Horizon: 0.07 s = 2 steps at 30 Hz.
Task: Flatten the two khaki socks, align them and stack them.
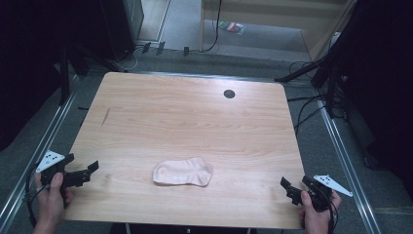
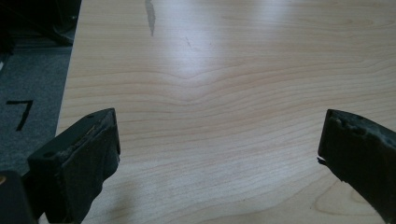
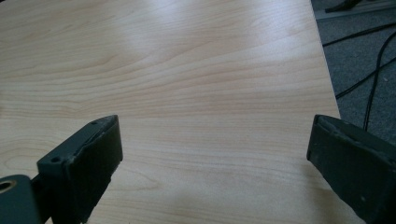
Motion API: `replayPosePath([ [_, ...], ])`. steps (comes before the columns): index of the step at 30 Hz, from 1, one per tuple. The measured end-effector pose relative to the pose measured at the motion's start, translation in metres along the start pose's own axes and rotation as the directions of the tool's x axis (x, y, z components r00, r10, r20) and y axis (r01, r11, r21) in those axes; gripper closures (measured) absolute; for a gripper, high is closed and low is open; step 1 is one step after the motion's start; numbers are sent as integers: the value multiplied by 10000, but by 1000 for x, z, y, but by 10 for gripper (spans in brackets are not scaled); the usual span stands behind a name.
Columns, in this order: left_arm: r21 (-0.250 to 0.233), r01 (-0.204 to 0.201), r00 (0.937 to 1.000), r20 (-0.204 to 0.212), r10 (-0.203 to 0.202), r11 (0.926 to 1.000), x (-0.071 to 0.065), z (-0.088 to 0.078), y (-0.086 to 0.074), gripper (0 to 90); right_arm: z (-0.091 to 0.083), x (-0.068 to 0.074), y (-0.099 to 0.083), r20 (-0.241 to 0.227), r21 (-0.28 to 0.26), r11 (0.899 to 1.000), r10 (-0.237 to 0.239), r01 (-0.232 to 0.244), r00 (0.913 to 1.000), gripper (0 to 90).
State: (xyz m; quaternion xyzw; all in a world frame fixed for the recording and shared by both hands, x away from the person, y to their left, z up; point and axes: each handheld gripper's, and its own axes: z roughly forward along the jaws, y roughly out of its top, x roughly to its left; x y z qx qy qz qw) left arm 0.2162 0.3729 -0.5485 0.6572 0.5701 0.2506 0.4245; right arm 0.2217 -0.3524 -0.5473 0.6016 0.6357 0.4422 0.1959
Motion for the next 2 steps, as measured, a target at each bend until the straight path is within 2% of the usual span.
replayPosePath([
  [2, 60, -98, 9999, -27, 98, 9999, -2, 2, -1, 0, 0, 2, 0, 18, -85, 10000, -45, 45, 10000, 37],
])
